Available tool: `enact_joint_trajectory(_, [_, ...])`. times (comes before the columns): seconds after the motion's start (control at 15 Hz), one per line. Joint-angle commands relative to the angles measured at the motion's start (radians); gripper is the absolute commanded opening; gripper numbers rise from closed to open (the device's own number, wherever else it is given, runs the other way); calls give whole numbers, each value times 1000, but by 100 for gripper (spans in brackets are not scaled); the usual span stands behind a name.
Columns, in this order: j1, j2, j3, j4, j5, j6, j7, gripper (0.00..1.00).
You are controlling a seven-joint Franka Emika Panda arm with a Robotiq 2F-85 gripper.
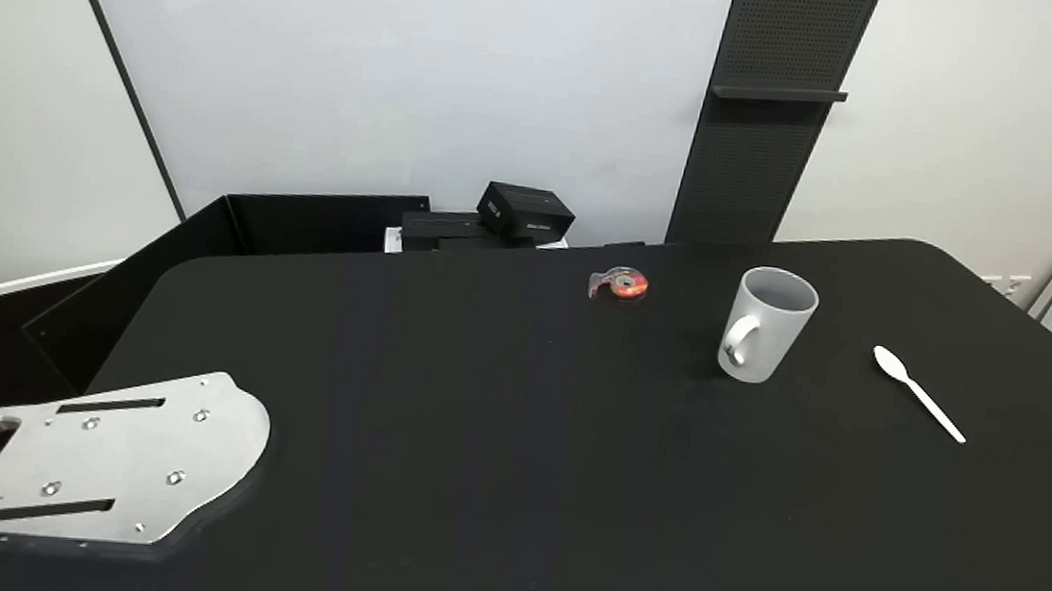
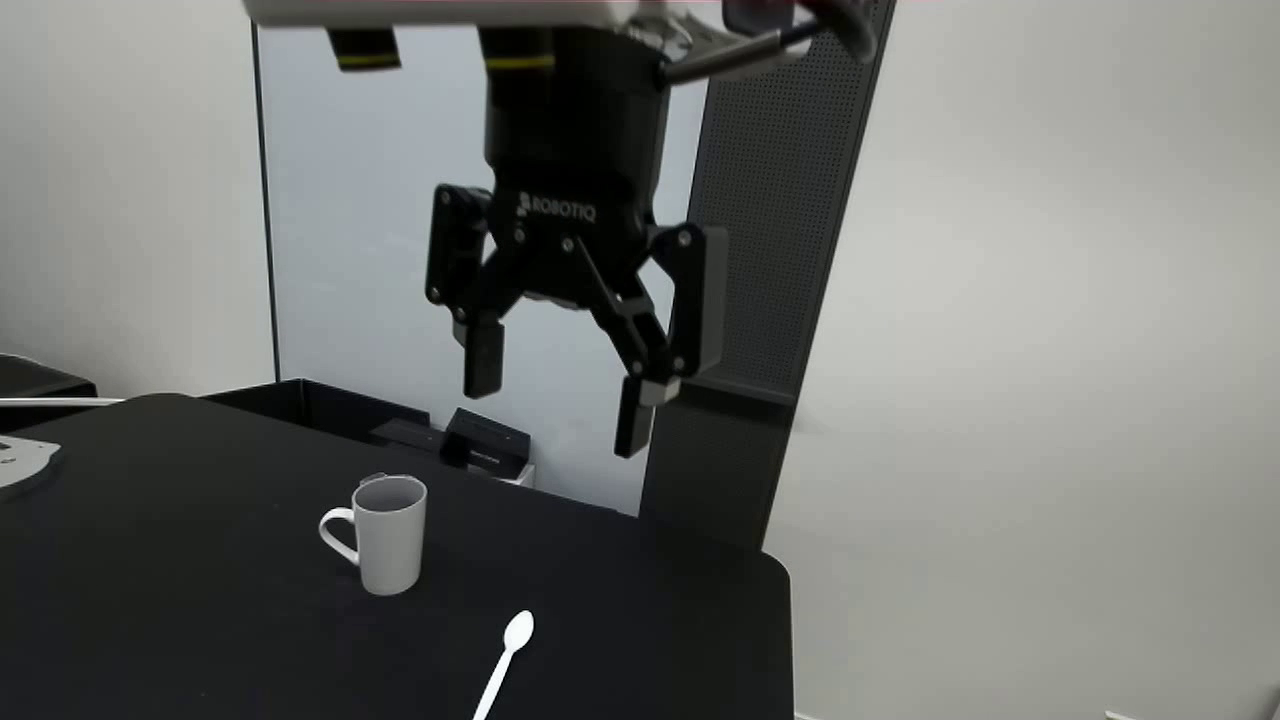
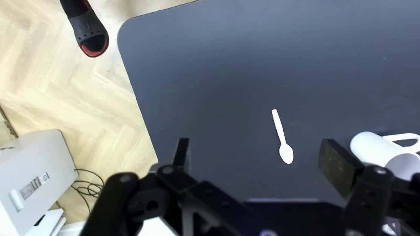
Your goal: Put the white spoon in the white mug
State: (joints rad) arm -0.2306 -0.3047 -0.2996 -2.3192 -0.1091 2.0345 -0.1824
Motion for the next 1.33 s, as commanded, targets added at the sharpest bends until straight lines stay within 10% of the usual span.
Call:
enact_joint_trajectory(0.0, [-23,154,9,91,-23,-10,66,100])
enact_joint_trajectory(1.27, [-5,260,36,128,6,1,104,100])
